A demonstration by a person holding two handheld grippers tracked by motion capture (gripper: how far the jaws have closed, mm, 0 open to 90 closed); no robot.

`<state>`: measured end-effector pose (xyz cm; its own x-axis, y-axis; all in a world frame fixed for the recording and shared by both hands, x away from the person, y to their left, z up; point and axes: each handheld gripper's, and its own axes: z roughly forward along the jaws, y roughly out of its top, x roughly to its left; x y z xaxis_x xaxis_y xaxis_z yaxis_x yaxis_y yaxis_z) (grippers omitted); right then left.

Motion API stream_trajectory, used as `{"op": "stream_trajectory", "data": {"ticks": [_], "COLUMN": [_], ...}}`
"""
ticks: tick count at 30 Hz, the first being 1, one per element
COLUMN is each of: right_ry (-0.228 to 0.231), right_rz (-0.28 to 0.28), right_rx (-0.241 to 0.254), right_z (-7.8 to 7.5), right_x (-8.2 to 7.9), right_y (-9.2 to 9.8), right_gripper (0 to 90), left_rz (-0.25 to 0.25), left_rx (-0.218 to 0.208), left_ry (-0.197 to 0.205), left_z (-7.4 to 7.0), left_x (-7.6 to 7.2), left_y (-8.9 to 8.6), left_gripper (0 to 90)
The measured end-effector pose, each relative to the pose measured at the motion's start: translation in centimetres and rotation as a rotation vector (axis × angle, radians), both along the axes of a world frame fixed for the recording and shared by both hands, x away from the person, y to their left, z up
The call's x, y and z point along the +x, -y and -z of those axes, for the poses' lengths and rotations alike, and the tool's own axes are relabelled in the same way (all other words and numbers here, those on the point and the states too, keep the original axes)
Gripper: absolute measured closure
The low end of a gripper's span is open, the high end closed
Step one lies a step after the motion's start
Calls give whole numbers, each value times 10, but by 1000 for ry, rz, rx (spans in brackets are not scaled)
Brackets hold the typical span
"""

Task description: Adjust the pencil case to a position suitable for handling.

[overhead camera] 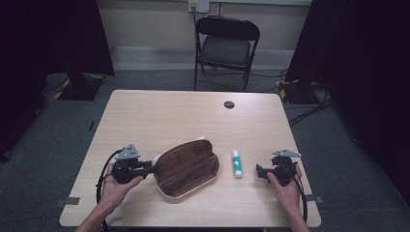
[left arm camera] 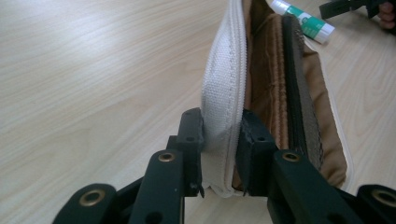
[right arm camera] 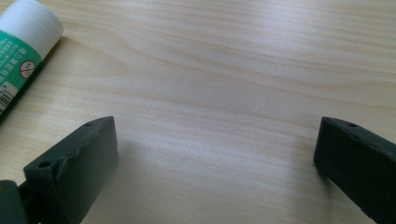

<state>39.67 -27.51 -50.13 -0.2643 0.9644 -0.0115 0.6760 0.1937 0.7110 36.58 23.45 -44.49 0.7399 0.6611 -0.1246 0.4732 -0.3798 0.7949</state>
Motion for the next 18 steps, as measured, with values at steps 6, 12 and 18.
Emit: {"op": "stream_trajectory", "data": {"ticks": [6,12,18], "right_ry": [1,2,2], "right_rz": [-5,-7,-7], "right_rx": [0,-1,-1], "right_z": [0,0,0], "right_x": [0,0,0], "right_y": [0,0,0], "right_gripper": [0,0,0], "left_rz": [-18,-50,-74], "left_rx": [9,-39,-81], "left_ry": [21,34,57], "left_z": [-5,-4,-5], "left_x": [16,36,39], "left_y": [-2,-3,-5], "left_gripper": [735,717,690]}}
